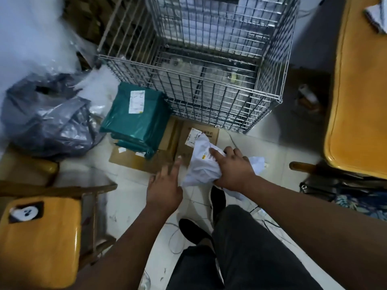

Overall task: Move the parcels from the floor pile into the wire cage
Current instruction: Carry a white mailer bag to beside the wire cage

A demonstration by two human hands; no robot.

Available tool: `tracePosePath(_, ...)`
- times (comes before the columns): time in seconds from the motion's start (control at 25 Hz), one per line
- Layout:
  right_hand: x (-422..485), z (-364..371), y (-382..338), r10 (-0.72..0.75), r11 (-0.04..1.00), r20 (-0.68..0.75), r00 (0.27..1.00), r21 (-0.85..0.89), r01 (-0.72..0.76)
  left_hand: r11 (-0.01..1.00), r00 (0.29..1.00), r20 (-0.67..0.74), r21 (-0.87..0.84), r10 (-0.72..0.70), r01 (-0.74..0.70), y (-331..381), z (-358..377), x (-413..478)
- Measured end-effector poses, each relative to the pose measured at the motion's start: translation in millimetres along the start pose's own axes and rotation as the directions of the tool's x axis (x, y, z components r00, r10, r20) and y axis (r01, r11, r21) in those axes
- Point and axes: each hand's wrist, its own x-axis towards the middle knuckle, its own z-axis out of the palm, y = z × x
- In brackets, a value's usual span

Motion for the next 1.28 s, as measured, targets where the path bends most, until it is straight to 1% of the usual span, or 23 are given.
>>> tracePosePath(0.16,75,7,17,0.016,1.0,0.024,1.0,0.002,-0.016,0.999,0.998,0.053,-0.007,-0.042,0.042,-11,19,70)
tracePosePath(0.32,176,27,28,-0.002,1.0,0.023,1.0,-0.015,0.003,0.999,0.999,0.026,-0.014,-0.037,0.037,-29,58,148)
tracePosePath(0.48,267,69,30,0.004,1.0,-0.004,1.0,0.002,-0.004,0.998,0.998,0.054,-0.031,-0.045,0.046,-55,106,204)
tracePosePath(0.6,313,114,19,0.011,1.0,-0.027,1.0,0.014,-0.011,0.999,0.994,0.102,0.005,-0.042,0.042,-92,146,223)
tracePosePath(0.72,339,158,-2,-0.001,1.0,-0.011,1.0,-0.002,0.001,0.998,0.986,0.154,0.03,-0.058,0.054,-134,174,235)
tracePosePath(0.84,348,194,-31,-0.026,1.0,0.028,0.999,-0.005,0.027,0.997,0.989,0.143,0.068,-0.042,0.032,-166,190,236)
tracePosePath(1.0,344,232,-77,-0.057,0.998,0.093,0.994,-0.001,0.057,0.993,0.986,0.148,0.102,-0.077,0.062,-195,201,230)
tracePosePath(1.12,332,247,-95,-0.053,0.998,0.097,0.994,0.021,0.051,0.994,0.99,0.114,0.089,-0.079,0.069,-195,205,225)
tracePosePath(1.2,323,249,-92,-0.029,0.998,0.07,0.997,0.048,0.026,0.998,0.995,0.098,0.062,-0.033,0.027,-181,208,222)
tracePosePath(1.28,317,250,-78,-0.012,0.998,0.036,0.999,0.058,0.01,0.999,0.993,0.116,0.047,0.015,-0.02,-158,209,224)
